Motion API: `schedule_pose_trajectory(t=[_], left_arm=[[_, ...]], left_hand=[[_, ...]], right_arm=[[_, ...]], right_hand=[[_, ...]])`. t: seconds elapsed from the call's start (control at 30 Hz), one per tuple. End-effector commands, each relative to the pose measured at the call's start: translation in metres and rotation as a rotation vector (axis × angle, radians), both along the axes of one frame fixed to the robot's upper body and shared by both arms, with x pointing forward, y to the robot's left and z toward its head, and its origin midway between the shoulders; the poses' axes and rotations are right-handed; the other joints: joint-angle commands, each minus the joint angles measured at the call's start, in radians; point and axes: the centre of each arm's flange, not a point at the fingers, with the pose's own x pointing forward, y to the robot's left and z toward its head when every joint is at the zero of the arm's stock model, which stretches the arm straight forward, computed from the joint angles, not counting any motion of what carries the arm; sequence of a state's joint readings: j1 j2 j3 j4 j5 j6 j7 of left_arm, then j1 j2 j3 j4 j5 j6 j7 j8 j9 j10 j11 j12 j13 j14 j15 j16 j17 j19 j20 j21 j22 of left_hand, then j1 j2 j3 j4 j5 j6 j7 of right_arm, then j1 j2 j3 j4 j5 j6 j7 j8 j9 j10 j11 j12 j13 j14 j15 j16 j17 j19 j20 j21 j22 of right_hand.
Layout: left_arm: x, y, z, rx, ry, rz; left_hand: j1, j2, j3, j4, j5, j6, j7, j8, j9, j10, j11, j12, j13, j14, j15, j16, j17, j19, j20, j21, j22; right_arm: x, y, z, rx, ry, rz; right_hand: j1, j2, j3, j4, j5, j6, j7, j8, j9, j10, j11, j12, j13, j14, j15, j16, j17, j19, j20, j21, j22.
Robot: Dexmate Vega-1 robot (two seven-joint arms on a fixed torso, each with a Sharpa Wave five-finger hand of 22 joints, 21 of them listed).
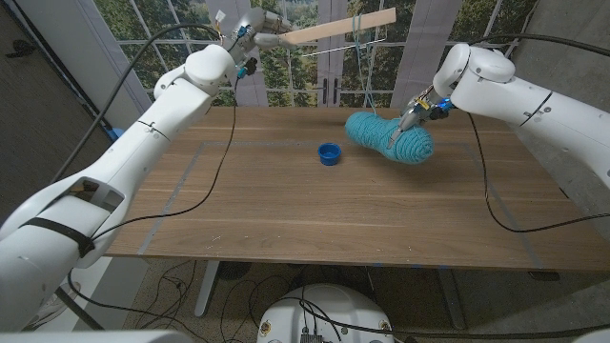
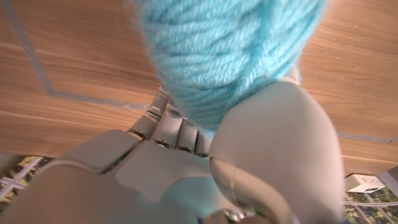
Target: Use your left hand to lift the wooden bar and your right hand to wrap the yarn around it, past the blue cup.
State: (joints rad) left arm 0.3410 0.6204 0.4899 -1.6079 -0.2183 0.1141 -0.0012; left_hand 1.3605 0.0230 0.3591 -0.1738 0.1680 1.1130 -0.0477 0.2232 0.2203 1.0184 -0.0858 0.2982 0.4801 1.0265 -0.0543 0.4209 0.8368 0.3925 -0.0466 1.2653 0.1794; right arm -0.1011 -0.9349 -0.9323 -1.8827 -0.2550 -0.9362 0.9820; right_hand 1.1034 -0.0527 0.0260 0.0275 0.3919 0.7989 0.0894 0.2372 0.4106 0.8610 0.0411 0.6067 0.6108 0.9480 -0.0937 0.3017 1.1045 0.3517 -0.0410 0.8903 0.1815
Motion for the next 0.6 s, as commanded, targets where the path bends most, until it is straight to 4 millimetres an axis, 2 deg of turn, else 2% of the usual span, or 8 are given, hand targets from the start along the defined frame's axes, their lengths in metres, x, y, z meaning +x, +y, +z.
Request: schedule_pose_trajectory(t=[0.03, 0.3, 0.6], left_arm=[[0.000, -0.003, -0.002, 0.022, 0.029, -0.060], [0.001, 0.000, -0.009, 0.045, 0.075, -0.095], [-0.002, 0.005, -0.012, 0.105, 0.104, -0.110]], left_hand=[[0.075, 0.088, 0.014, 0.013, 0.009, 0.043, 0.041, 0.004, 0.005, 0.004, -0.001, -0.001, 0.005, 0.125, -0.180, -0.002, 0.003, -0.006, -0.026, 0.009, 0.001], [0.075, 0.088, 0.014, 0.013, 0.009, 0.040, 0.041, 0.002, 0.005, 0.005, 0.001, -0.004, 0.006, 0.128, -0.180, -0.003, 0.006, -0.007, -0.026, 0.012, 0.001], [0.076, 0.087, 0.014, 0.013, 0.009, 0.039, 0.041, 0.001, 0.005, 0.005, 0.000, -0.006, 0.007, 0.129, -0.180, -0.006, 0.008, -0.009, -0.025, 0.014, 0.001]], right_arm=[[0.011, -0.048, -0.008, 0.136, -0.165, -0.149], [0.014, -0.056, -0.001, 0.219, -0.347, -0.185], [0.020, -0.052, 0.008, 0.276, -0.552, -0.219]], right_hand=[[0.227, 0.219, 0.003, 0.008, 0.006, 0.230, -0.203, 0.002, 0.007, 0.142, -0.137, 0.000, 0.017, 0.038, -0.131, 0.011, 0.006, 0.000, -0.061, 0.001, 0.001], [0.229, 0.220, 0.001, 0.010, 0.005, 0.229, -0.198, 0.002, 0.012, 0.150, -0.135, 0.000, 0.016, 0.051, -0.129, 0.022, 0.015, 0.011, -0.057, 0.006, 0.002], [0.230, 0.219, 0.000, 0.011, 0.004, 0.234, -0.199, 0.003, 0.013, 0.150, -0.130, 0.001, 0.020, 0.051, -0.129, 0.024, 0.018, 0.011, -0.052, 0.007, 0.002]])
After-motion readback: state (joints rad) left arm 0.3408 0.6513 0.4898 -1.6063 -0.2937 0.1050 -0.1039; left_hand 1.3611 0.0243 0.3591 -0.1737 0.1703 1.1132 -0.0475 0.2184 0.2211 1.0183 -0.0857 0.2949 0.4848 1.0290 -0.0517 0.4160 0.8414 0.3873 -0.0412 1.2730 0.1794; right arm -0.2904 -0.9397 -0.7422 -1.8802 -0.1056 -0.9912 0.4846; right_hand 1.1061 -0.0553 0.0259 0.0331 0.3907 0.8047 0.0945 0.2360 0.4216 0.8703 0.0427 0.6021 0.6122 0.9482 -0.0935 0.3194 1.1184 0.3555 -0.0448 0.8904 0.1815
